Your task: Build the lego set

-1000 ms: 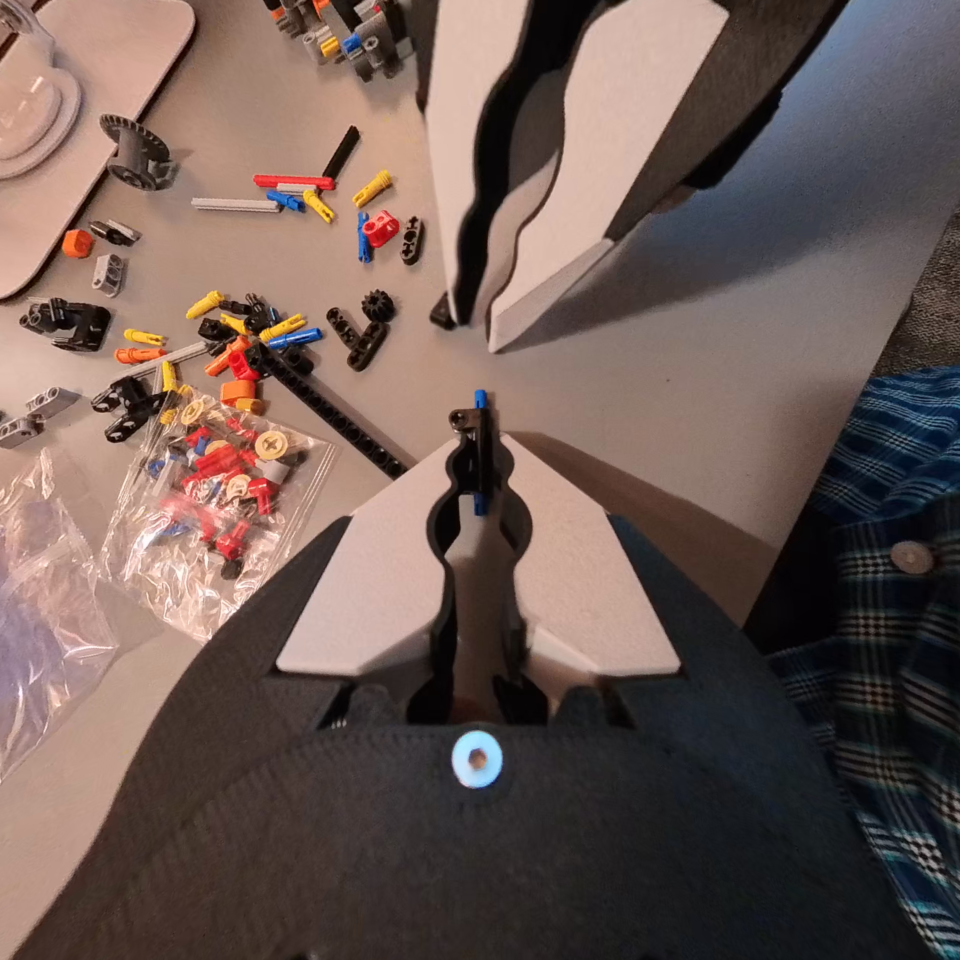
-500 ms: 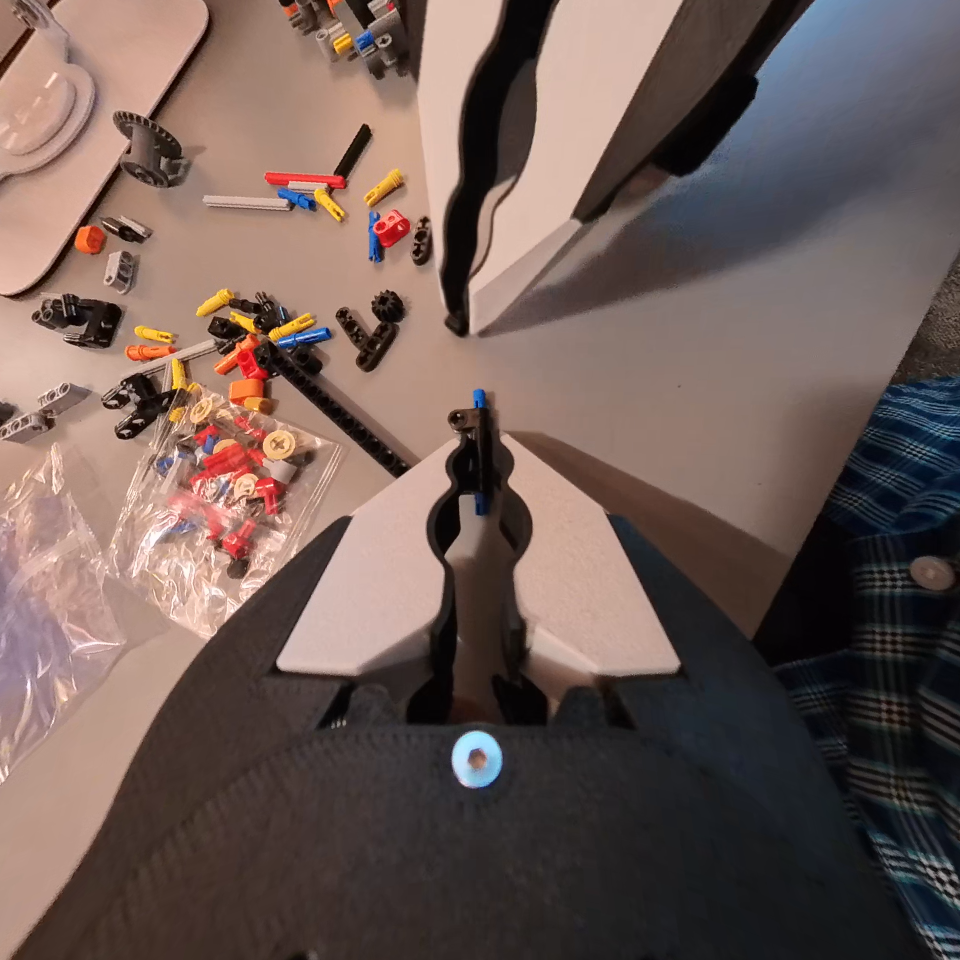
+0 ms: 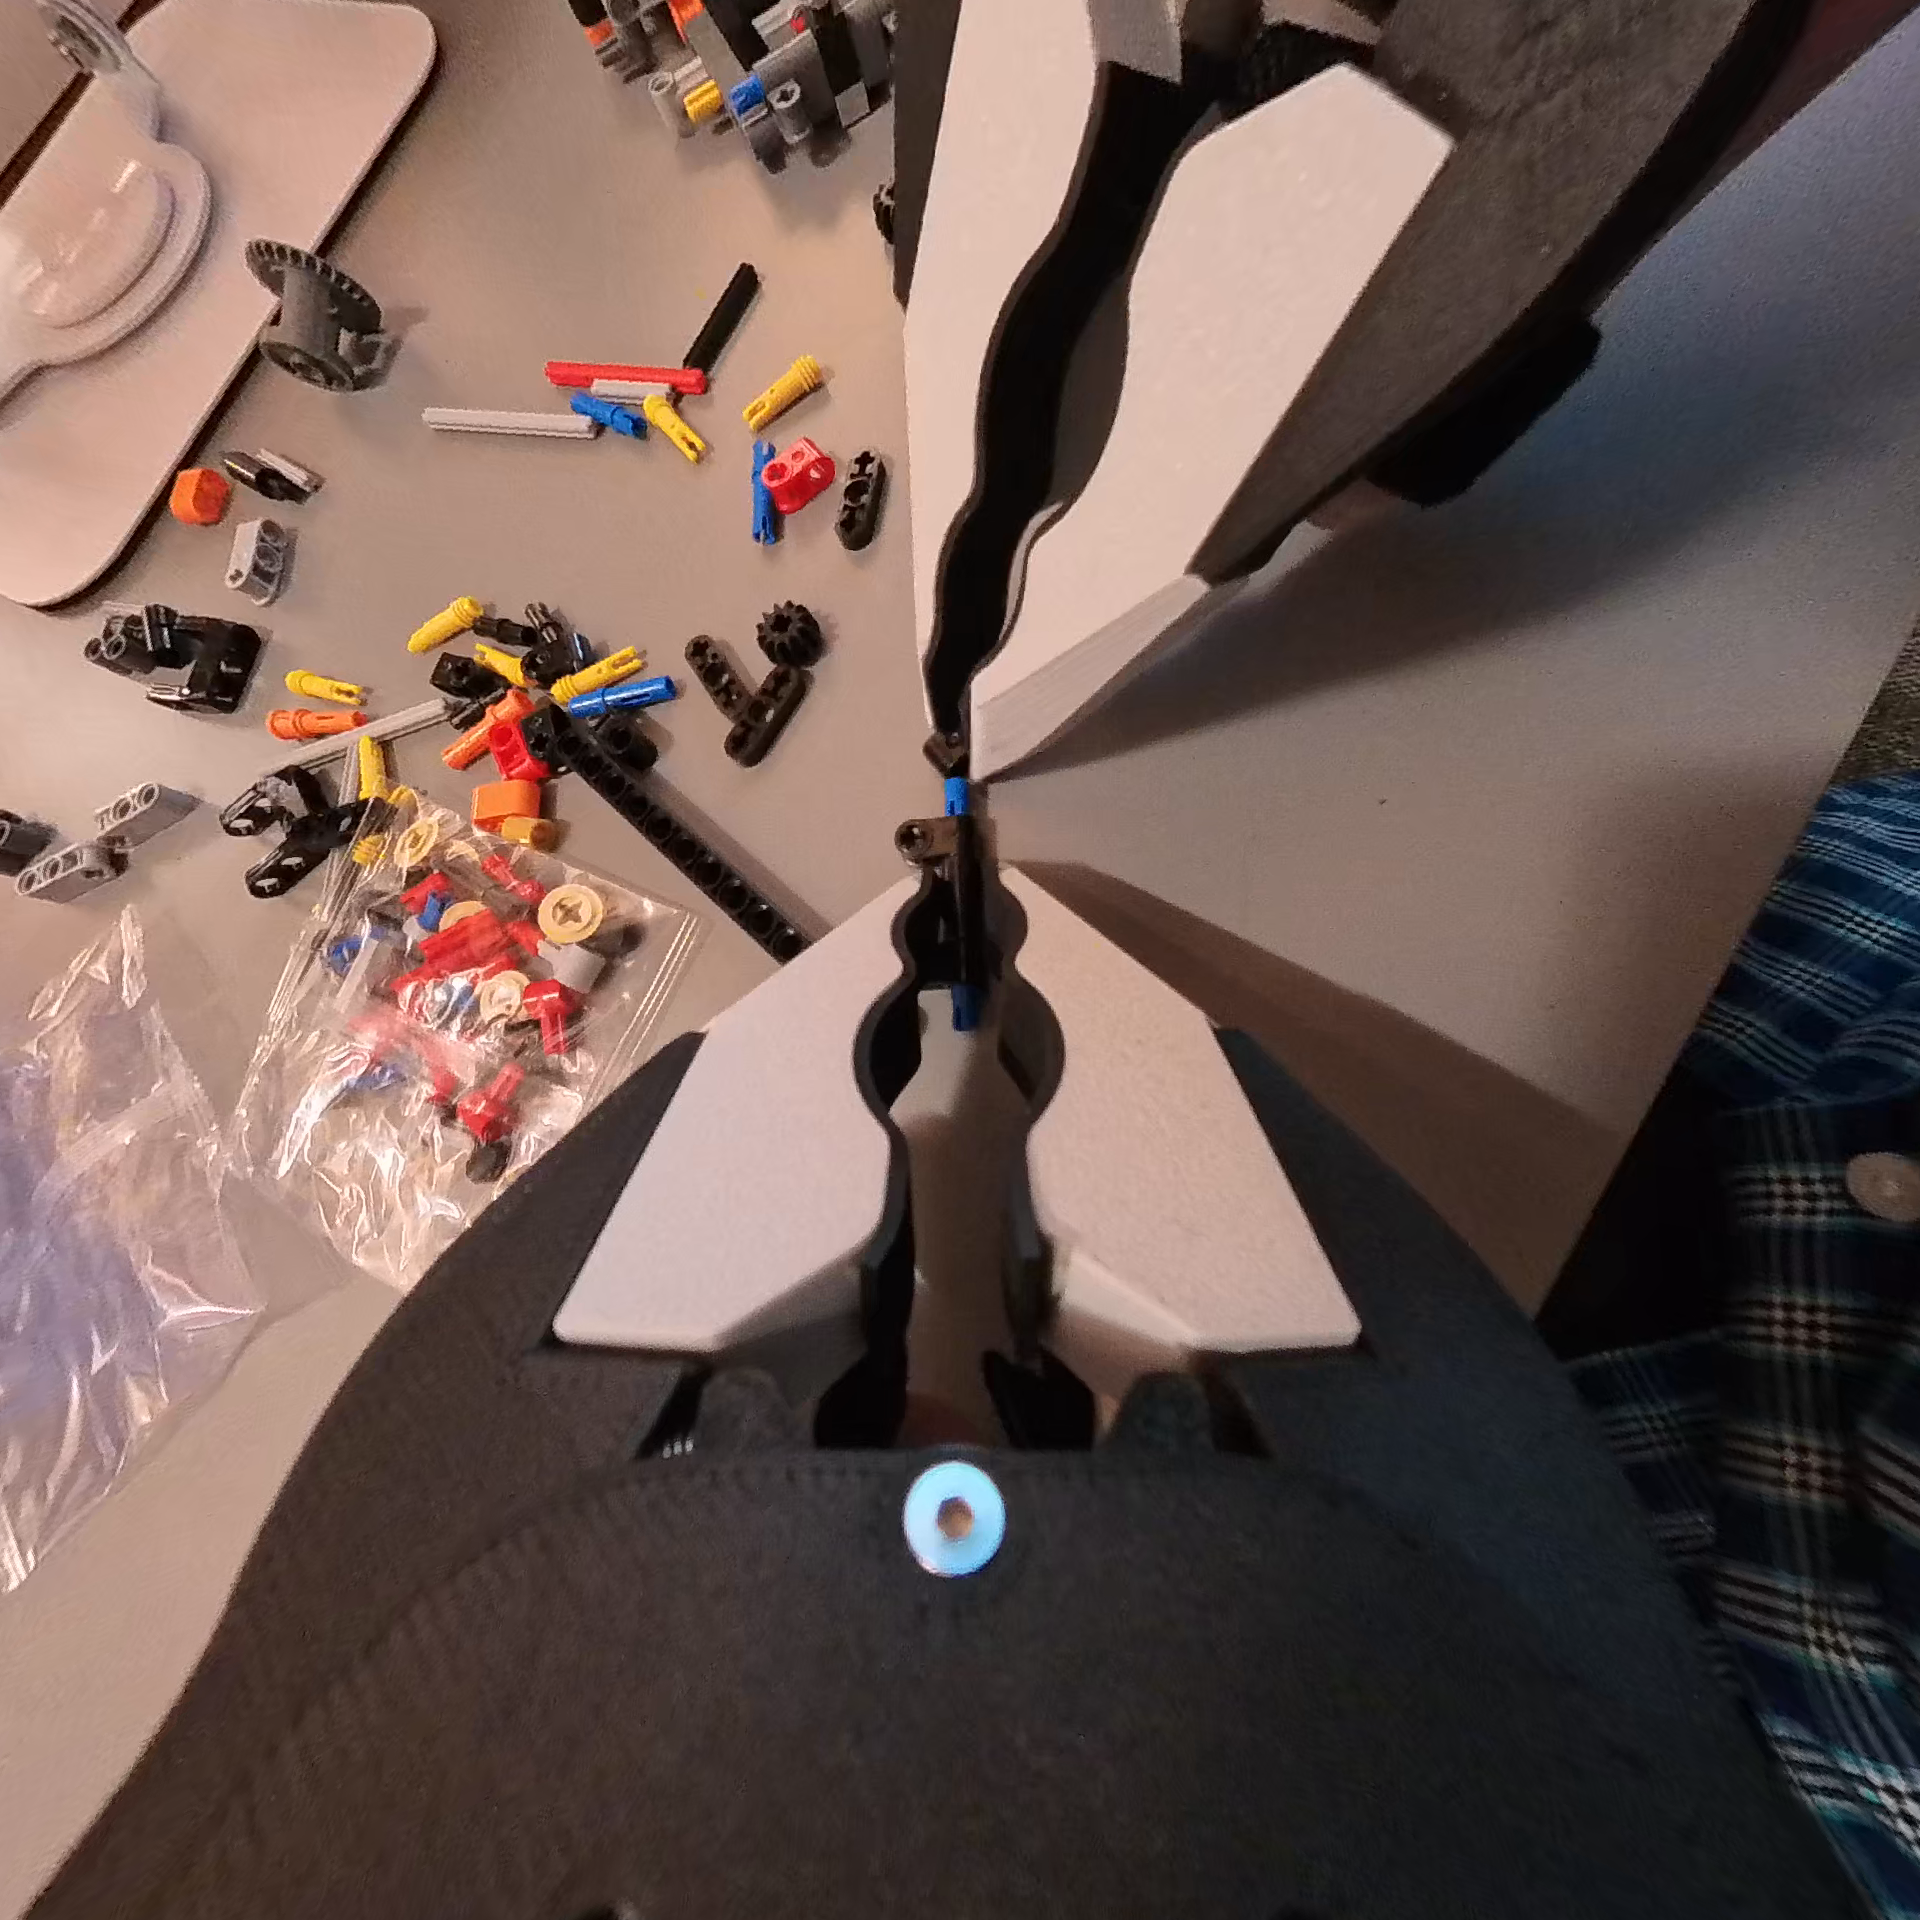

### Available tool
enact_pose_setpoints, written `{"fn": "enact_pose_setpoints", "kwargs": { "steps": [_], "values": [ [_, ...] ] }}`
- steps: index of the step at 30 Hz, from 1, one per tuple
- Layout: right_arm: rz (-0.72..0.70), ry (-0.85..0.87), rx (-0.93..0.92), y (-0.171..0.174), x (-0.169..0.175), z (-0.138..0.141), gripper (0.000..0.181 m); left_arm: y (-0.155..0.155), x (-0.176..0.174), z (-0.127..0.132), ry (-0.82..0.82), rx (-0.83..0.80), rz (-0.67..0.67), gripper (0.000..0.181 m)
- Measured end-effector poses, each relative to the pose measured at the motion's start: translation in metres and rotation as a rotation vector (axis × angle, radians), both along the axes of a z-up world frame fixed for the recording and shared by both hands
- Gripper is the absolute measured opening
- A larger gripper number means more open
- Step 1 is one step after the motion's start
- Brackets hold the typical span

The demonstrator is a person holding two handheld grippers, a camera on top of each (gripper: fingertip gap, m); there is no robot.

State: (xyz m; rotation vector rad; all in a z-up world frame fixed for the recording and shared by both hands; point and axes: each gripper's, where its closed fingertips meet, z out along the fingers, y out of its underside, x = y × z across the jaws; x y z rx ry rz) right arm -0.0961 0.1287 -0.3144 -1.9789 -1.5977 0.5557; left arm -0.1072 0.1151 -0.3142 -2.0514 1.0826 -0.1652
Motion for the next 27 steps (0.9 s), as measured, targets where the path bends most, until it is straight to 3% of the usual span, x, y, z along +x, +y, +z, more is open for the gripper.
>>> {"fn": "enact_pose_setpoints", "kwargs": {
  "steps": [1,17,27],
  "values": [
    [-0.002,0.005,0.0,-0.0002,-0.0004,0.0001,0.005,-0.0001,-0.0001,-0.0001,0.001,0.001,0.0,0.005],
    [-0.048,0.059,-0.044,-0.0056,-0.0035,0.0008,0.012,-0.0003,-0.0004,0.0,0.001,-0.001,0.002,0.005],
    [-0.101,0.092,0.0,-0.0045,-0.0019,0.0007,0.006,-0.0003,-0.0008,0.0001,0.008,0.004,-0.005,0.004]
  ]
}}
